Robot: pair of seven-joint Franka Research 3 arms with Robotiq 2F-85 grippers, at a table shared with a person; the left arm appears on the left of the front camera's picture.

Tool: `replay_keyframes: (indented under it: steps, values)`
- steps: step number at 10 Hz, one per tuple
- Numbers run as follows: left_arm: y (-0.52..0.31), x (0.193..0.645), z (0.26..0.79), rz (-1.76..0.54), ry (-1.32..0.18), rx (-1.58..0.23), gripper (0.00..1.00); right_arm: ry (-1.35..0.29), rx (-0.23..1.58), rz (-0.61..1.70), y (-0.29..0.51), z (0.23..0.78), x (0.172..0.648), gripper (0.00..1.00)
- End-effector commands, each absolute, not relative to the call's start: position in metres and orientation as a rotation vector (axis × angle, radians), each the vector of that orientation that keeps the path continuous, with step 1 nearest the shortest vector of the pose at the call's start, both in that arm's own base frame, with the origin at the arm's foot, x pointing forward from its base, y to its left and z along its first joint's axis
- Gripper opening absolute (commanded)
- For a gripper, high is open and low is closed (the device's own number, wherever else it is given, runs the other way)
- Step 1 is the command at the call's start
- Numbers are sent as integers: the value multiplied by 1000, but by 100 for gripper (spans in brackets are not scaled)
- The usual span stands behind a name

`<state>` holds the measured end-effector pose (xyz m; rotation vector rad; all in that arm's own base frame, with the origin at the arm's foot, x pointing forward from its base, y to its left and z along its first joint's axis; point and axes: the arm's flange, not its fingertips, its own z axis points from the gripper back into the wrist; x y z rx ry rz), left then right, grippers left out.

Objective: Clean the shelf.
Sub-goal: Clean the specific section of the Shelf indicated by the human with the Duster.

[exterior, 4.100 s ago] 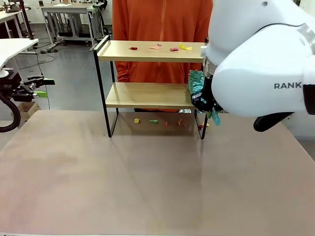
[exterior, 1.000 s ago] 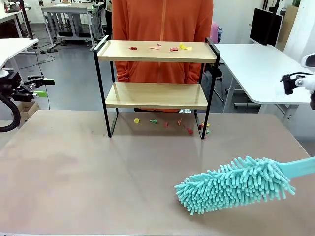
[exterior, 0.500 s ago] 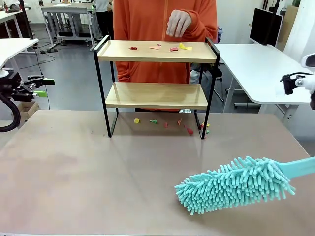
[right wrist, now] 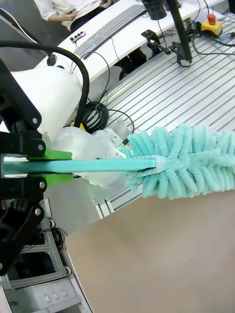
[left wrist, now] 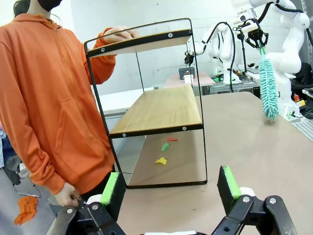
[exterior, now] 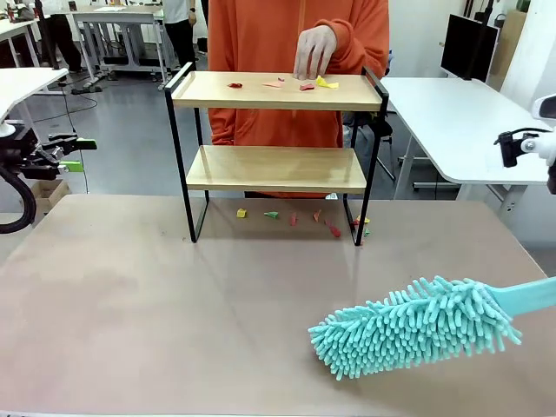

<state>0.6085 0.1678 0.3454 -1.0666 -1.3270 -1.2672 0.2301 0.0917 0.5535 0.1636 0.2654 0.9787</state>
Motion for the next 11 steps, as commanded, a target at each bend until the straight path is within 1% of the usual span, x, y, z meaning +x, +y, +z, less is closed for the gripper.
replay_keyframes:
  steps: [1,6,8,9,11]
  values:
    - [165,606,348,-1276,-1315,-1067,100,265,172,994,93,558,230,13]
    - [165,606,348,-1276,-1315,-1067,100,265,164,979,92,554,230,13]
    - [165,606,348,-1276,-1315,-1067,100,177,240,987,110,580,232,13]
    - [165,606,348,-1276,-1315,-1067,100,125,244,988,123,599,232,13]
    - [165,606,348,-1276,-1315,-1067,100,10,262,895,161,648,231,13]
